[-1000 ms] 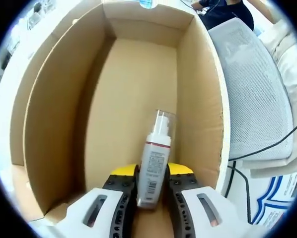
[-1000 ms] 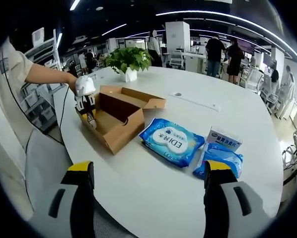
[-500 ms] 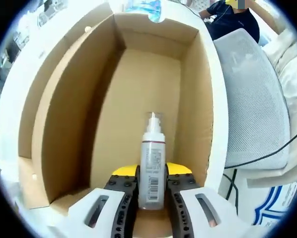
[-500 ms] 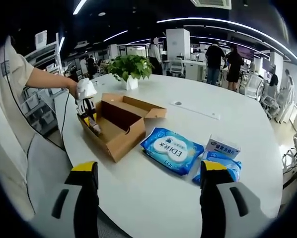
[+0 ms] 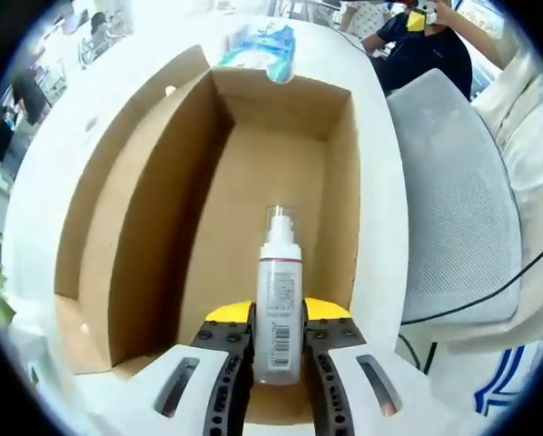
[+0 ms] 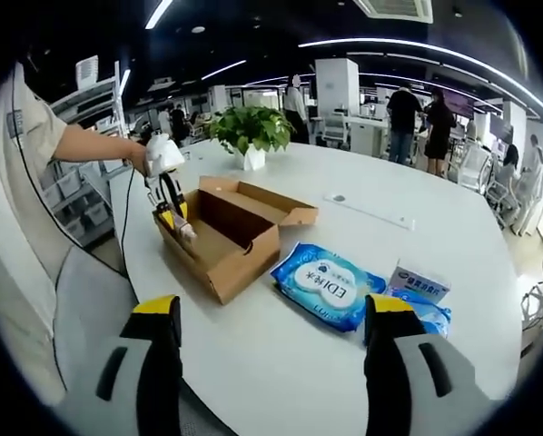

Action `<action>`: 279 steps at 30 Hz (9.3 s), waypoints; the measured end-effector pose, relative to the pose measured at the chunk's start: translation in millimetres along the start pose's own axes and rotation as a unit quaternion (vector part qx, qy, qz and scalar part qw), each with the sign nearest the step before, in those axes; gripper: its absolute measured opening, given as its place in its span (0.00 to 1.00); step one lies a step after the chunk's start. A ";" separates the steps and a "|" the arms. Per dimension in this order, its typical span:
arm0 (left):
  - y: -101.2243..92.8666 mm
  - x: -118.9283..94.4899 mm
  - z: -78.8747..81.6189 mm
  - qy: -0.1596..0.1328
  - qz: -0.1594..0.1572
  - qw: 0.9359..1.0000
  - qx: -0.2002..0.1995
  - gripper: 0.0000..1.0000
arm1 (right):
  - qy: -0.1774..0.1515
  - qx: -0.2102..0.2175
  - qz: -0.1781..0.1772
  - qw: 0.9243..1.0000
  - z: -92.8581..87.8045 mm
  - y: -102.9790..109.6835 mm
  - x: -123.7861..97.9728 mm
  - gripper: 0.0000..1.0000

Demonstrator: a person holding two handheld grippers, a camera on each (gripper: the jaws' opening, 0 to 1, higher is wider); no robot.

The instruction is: Operate the shoe box by opening the lid, removing the specified soft item, and placing it in the target area until the item is outside and the box remains undamaged.

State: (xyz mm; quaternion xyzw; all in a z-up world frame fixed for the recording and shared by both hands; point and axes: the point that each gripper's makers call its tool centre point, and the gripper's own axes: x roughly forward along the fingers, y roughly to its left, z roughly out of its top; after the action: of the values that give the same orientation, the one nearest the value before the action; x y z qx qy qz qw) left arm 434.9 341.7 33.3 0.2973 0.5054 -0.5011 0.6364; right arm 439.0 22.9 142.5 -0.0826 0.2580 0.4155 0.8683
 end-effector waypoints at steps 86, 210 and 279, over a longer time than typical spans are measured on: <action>-115.7 -49.9 188.1 -0.245 -0.084 0.943 0.210 0.17 | -0.074 -0.125 0.153 0.977 47.7 115.7 41.7 0.21; -51.3 -105.5 52.5 -0.398 0.245 0.866 -0.176 0.92 | 0.174 -0.337 0.149 0.913 59.6 -68.5 119.2 0.18; -50.7 -89.0 -8.4 -0.366 0.292 0.845 -0.258 0.83 | 0.310 -0.354 0.146 0.870 15.7 -143.2 190.3 0.18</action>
State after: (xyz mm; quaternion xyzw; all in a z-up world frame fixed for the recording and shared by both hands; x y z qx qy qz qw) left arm 385.6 362.9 121.0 0.0515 0.2363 -0.2161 0.9460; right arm 653.6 65.9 47.4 -0.4705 0.3585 0.5544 0.5854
